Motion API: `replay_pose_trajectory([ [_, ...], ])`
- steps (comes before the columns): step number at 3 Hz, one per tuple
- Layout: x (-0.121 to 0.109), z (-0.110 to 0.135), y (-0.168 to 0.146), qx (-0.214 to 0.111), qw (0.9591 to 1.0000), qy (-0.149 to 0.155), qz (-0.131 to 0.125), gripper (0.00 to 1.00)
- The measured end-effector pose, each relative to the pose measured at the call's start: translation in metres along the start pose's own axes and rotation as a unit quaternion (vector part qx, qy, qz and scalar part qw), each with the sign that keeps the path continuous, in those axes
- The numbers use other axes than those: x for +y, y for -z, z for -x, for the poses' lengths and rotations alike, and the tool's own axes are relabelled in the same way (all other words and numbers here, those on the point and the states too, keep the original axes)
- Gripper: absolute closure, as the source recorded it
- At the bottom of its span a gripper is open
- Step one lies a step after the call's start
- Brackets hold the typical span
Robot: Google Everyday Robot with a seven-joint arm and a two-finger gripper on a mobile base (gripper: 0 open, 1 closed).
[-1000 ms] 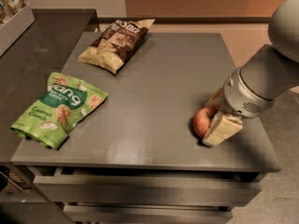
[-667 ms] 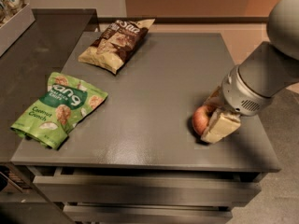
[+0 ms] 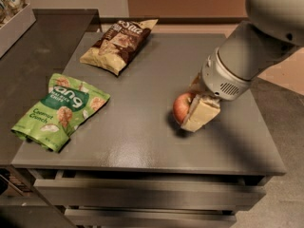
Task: Move apple near green rice chip bag
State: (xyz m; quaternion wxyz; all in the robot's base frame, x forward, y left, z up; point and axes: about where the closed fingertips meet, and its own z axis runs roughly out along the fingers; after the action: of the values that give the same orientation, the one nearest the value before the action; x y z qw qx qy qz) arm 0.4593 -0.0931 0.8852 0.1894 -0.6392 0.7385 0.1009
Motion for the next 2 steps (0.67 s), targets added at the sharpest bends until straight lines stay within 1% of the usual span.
replay_pose_trajectory([
  [1, -0.004, 0.039, -0.013, -0.015, 0.9997, 0.02, 0.005, 1.0],
  [2, -0.01, 0.068, -0.031, -0.027, 0.9989, 0.038, 0.006, 1.0],
])
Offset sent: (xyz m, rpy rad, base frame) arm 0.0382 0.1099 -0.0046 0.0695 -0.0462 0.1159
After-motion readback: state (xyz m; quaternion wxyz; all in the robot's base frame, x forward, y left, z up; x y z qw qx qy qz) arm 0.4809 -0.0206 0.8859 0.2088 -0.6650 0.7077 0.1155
